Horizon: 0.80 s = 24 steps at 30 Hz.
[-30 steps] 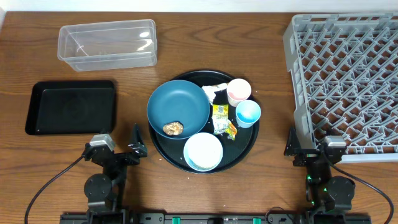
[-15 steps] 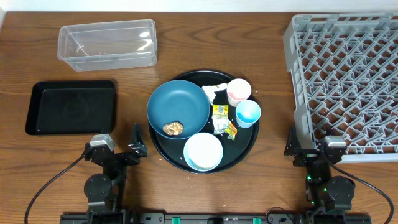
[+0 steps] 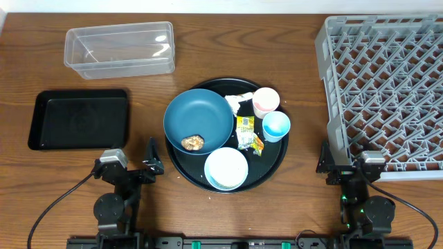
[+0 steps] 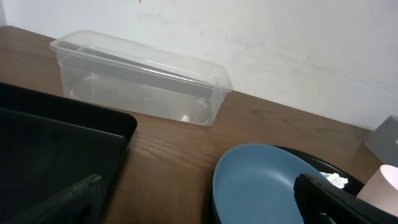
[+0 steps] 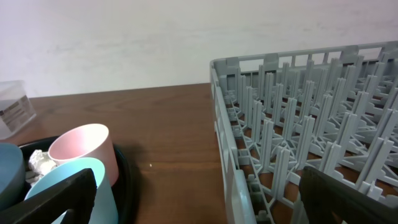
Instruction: Sort waste into correct bins and load items into the dishwasher rack
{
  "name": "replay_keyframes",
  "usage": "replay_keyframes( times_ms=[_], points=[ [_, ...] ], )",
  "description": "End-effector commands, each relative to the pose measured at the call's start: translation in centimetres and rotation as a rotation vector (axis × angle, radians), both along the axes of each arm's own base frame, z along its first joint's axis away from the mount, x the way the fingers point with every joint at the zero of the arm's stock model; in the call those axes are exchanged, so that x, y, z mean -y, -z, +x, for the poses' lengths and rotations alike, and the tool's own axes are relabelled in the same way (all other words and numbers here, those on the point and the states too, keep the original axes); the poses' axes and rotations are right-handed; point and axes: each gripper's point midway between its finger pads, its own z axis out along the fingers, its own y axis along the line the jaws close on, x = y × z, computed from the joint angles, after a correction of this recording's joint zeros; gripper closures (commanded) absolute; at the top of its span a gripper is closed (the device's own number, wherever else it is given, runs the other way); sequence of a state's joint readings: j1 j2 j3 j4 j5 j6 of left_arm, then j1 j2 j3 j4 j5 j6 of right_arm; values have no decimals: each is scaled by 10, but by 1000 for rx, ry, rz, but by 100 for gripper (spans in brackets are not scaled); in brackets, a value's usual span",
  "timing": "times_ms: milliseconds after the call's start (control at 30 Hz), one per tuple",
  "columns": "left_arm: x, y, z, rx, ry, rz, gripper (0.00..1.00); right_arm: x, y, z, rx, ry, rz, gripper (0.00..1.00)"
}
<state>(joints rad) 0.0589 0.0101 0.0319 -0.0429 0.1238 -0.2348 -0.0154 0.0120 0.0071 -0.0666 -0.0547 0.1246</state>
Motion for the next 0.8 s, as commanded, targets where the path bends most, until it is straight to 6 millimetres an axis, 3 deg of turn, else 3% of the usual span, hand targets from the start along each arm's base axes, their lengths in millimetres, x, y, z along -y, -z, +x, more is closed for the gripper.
replay_keyframes(
  times_ms=[0,767],
  points=[
    [0,15,0,-33,0,11,2,-3,2,0,-5,-10,-7,1],
    [-1,15,0,-33,0,11,2,-1,2,0,-5,-2,-11,1]
  ],
)
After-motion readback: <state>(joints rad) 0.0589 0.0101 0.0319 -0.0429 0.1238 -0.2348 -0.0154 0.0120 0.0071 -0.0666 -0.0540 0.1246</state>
